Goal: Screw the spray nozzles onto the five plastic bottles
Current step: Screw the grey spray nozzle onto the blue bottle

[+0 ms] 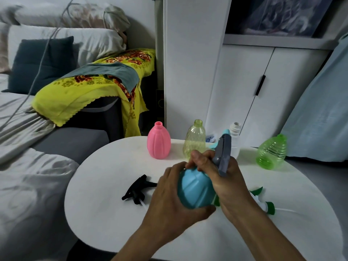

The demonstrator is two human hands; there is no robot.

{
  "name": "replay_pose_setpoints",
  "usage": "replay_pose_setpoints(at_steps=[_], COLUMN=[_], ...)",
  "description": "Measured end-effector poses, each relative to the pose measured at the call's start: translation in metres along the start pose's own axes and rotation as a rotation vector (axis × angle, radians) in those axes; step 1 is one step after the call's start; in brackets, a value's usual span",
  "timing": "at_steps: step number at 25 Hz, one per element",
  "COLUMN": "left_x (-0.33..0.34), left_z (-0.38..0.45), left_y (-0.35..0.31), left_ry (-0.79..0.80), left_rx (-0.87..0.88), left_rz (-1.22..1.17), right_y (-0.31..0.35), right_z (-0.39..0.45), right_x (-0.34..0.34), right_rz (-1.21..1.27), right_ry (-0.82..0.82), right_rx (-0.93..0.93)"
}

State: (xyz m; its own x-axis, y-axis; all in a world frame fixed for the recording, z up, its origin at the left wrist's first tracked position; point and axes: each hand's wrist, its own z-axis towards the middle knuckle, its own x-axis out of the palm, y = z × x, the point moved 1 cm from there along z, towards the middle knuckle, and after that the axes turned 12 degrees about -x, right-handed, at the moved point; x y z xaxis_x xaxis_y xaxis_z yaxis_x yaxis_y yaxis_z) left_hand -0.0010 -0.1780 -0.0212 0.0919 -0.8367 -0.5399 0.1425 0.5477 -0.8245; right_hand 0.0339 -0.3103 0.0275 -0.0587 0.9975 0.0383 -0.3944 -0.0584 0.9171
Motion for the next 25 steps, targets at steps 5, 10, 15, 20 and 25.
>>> replay_pose_setpoints(at_steps=[5,10,15,20,25], left_x=[-0.059,-0.107,-0.119,-0.134,-0.142], left_z=[0.053,0.123,0.161,0.170,0.172], left_y=[0.022,0.094,0.147,0.186,0.197], left_ry=[-0.214,-0.359,-0.426,-0.420,-0.247], left_rx=[-0.104,-0.278,-0.307,-0.357,-0.379], left_rz=[-0.094,-0.251,-0.269,-0.268,-0.320], right_y=[-0.011,-0.024,-0.034,-0.038,-0.035], right_z=[-0.008,-0.014,-0.018,-0.016,-0.018], right_x=[0.004,0.000,0.003,0.004,0.013], right_rz=[-0.199,-0.199,-0.264,-0.318,-0.383], right_ry=[0.259,0.314,0.373,0.410,0.425], right_rx=[0.261,0.268,0.269,0.235,0.201])
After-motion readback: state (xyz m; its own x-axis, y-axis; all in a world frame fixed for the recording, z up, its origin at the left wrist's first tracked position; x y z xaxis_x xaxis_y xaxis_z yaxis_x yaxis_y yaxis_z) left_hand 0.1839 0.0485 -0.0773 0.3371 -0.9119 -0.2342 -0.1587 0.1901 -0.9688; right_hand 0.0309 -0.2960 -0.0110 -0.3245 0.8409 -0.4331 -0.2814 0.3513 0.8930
